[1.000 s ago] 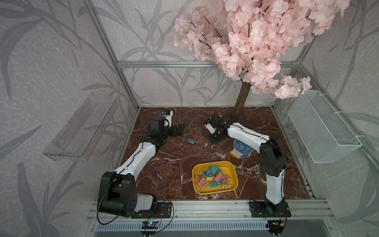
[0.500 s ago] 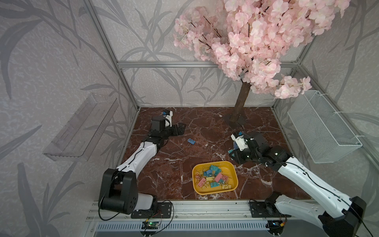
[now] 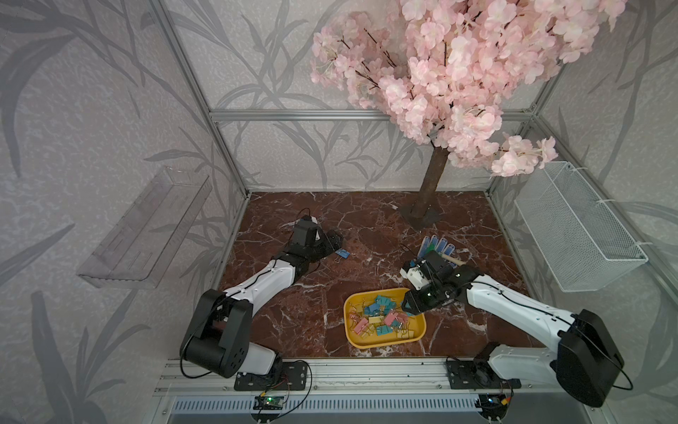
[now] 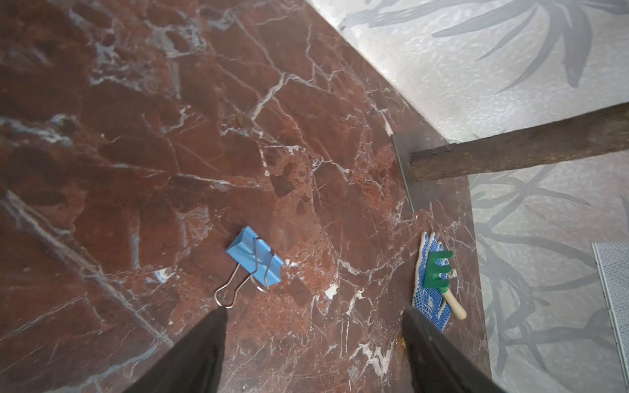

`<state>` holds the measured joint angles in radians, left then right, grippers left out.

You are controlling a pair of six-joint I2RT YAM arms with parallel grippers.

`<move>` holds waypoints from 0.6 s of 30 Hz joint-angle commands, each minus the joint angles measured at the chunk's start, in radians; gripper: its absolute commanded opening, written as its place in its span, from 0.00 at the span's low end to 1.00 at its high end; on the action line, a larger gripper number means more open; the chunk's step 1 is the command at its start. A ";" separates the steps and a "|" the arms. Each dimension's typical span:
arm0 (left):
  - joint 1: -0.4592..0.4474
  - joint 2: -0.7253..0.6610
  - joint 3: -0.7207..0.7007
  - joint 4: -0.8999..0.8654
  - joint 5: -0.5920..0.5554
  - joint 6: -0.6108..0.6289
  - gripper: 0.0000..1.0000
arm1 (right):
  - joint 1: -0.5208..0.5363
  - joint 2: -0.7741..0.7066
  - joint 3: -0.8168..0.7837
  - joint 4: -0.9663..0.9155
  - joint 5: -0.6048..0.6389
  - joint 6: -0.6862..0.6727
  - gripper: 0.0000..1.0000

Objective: Put the binder clips in the storage box
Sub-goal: Place the binder clip in the storage box.

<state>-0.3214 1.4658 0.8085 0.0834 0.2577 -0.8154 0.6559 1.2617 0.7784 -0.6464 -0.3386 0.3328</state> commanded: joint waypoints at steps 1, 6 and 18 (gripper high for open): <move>-0.003 0.041 0.000 0.000 0.033 -0.079 0.76 | 0.007 -0.055 0.017 0.029 0.035 0.024 0.60; -0.010 0.098 0.025 -0.031 0.018 -0.115 0.67 | 0.005 -0.174 0.016 0.076 0.116 0.059 0.68; -0.016 0.246 0.083 0.033 0.061 -0.165 0.35 | 0.005 -0.203 0.028 0.121 0.122 0.118 0.94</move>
<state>-0.3328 1.7012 0.8593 0.0910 0.3305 -0.9703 0.6586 1.0565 0.7788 -0.5419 -0.2207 0.4316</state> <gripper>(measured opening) 0.369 0.926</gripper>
